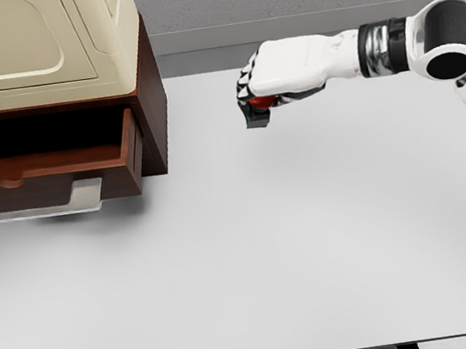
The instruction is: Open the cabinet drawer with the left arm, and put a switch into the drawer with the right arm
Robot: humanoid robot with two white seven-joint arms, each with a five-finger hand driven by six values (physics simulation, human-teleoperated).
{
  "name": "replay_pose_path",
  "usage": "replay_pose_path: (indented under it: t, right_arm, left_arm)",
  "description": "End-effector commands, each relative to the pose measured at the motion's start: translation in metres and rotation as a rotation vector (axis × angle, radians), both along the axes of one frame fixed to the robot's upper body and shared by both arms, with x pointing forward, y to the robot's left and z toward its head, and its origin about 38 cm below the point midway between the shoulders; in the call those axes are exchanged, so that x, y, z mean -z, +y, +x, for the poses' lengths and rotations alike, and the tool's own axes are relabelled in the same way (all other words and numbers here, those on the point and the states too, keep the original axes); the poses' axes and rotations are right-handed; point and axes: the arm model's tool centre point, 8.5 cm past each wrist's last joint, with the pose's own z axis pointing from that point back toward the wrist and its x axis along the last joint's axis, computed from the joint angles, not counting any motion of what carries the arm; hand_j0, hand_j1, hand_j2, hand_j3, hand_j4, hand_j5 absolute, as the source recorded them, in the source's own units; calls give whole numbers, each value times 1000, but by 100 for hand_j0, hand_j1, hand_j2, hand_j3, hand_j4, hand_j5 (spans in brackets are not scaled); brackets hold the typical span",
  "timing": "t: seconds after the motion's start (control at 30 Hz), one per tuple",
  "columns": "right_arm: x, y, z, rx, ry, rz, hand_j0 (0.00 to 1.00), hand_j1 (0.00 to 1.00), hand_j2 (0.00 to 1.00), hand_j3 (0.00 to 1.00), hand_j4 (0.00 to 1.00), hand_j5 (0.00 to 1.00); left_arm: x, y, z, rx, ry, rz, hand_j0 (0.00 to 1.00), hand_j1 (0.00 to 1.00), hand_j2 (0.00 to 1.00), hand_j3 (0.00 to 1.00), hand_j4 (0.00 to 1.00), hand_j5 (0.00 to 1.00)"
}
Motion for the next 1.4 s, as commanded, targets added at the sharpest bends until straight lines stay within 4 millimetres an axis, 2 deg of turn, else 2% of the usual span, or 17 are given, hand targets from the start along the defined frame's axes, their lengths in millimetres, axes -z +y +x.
replay_pose_path:
  t: [0.0,0.13,0.27,0.47,0.7,1.0,1.13,1.23,1.37]
  right_arm:
    - [-4,15,-12,-55,-12,11,45,45,45,45,45,45]
    - [-10,47,-19,-135,-13,15,45,45,45,45,45,45]
    - [-11,66,-23,-180,-17,1,44,44,44,44,44,44]
    - [-34,79,-25,-216,-39,29,45,45,45,45,45,45]
    - [-51,119,-35,-303,-73,36,45,45,45,45,45,45]
    - [-76,134,-38,-332,-119,42,45,45,45,45,45,45]
    - [-72,160,-28,-334,-88,29,46,46,46,46,46,46]
    - [-73,172,-18,-317,-72,26,46,46,46,46,46,46]
    - [-68,198,-27,-362,-62,6,46,46,46,46,46,46]
  left_arm:
    - [-1,1,0,-4,0,-6,100,100,100,100,100,100]
    - [-1,1,0,-4,2,-8,100,100,100,100,100,100]
    - [-1,1,0,-4,2,-8,100,100,100,100,100,100]
    - [0,1,0,-4,5,-6,100,100,100,100,100,100]
    - [0,1,0,-4,5,-6,100,100,100,100,100,100]
    - [0,1,0,-6,7,-6,100,100,100,100,100,100]
    - [0,6,0,-20,7,-7,100,100,100,100,100,100]
    - [0,6,0,-20,7,-7,100,100,100,100,100,100]
    - [0,6,0,-20,7,-6,100,100,100,100,100,100]
